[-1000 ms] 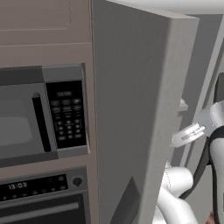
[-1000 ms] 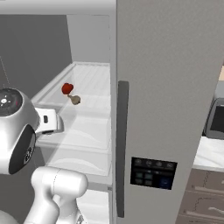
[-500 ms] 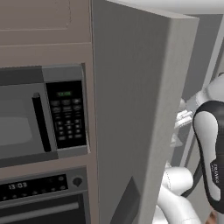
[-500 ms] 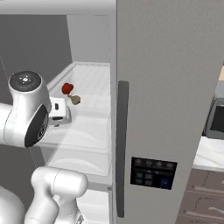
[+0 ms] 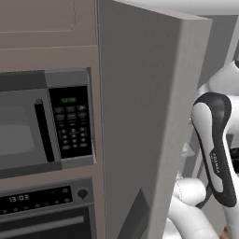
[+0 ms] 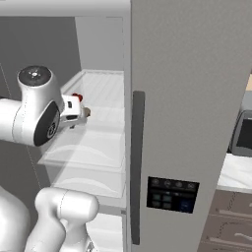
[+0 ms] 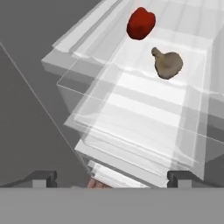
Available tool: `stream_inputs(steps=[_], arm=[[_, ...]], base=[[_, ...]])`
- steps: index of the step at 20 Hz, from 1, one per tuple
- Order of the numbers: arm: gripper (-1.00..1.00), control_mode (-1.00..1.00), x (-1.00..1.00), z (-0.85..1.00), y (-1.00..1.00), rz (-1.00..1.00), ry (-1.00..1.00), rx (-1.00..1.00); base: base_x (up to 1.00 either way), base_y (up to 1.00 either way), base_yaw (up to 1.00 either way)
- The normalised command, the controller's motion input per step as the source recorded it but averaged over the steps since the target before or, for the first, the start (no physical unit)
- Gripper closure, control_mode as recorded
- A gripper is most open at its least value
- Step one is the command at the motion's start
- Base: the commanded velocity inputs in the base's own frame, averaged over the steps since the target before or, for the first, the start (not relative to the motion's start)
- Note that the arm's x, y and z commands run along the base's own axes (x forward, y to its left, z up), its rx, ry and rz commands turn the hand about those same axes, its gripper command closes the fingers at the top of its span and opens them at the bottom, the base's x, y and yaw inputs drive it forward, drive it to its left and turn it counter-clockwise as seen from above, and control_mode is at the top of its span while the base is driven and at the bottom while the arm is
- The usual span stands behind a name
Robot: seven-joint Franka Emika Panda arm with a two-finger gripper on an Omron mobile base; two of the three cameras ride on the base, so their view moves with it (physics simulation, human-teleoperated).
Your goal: Retrieve the bottle and the shaker from the cabinet and place them next to the mixing bowl on the counter. Then add garlic from the fridge to the mixing bowl.
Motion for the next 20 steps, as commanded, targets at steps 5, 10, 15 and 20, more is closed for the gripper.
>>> stream_inputs(steps=[5,10,15,20], arm=[[-1.0,-1.0,0.18,0.0,-0.08,-0.04,-0.28,-0.05],[-1.0,-1.0,0.24,0.02,-0.19,-0.01,-0.01,0.0],[-1.0,-1.0,0.32,0.16,-0.17,0.0,0.07,0.0],[-1.0,-1.0,0.57,0.01,-0.03,0.0,0.04,0.0]], base=[[0.0,0.0,0.0],[0.0,0.0,0.0],[0.0,0.0,0.0],[0.0,0.0,0.0]])
